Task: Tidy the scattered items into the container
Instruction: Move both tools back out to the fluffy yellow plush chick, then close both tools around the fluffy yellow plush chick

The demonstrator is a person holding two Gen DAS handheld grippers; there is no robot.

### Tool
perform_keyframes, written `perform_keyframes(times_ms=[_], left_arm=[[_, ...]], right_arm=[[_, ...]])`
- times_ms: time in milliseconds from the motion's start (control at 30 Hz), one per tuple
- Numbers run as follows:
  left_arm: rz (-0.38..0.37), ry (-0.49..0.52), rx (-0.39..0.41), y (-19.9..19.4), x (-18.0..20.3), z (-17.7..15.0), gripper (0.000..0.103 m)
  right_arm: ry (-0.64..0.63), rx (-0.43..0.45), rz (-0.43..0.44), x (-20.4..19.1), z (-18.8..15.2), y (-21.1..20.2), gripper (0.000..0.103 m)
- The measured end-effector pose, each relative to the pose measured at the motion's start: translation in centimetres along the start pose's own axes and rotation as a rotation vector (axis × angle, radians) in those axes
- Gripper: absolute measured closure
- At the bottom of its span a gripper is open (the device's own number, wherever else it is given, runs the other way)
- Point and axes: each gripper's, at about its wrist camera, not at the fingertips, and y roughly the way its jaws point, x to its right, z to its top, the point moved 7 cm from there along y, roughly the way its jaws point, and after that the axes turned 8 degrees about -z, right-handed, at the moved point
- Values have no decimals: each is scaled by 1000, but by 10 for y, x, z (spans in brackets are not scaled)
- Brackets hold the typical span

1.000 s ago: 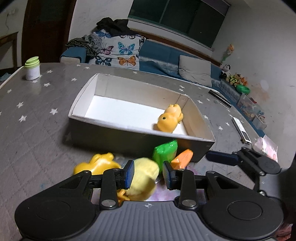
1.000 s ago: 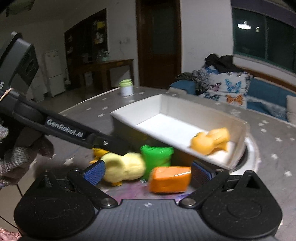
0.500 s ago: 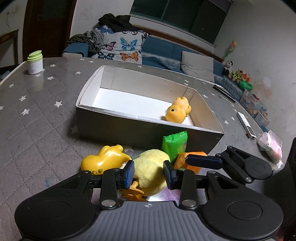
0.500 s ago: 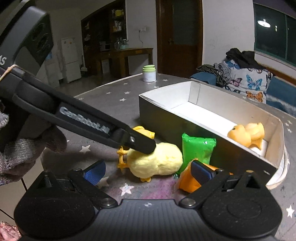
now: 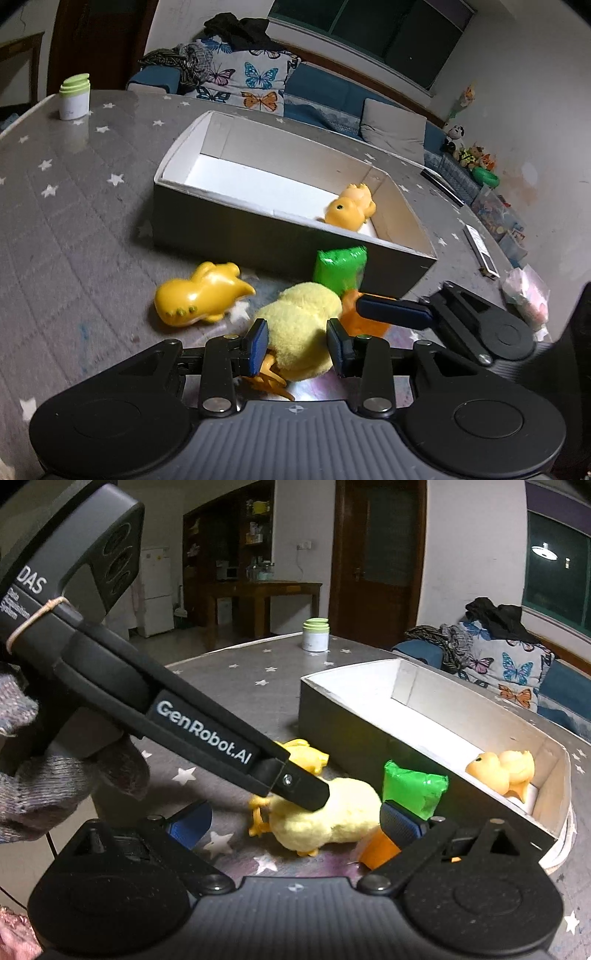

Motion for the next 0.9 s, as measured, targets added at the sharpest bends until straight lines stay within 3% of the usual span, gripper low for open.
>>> perform_keyframes(times_ms=[467, 767, 900], left_arm=[[-10, 45, -9, 5, -1, 7, 65], [-45, -6, -18, 13, -11, 8, 65], [-48, -13, -17, 13, -13, 7, 65]], right_arm=[[-16, -56, -15, 4, -4, 17, 5], [-12, -93, -30, 8, -5, 31, 5], [22, -118, -9, 12, -7, 42, 10]])
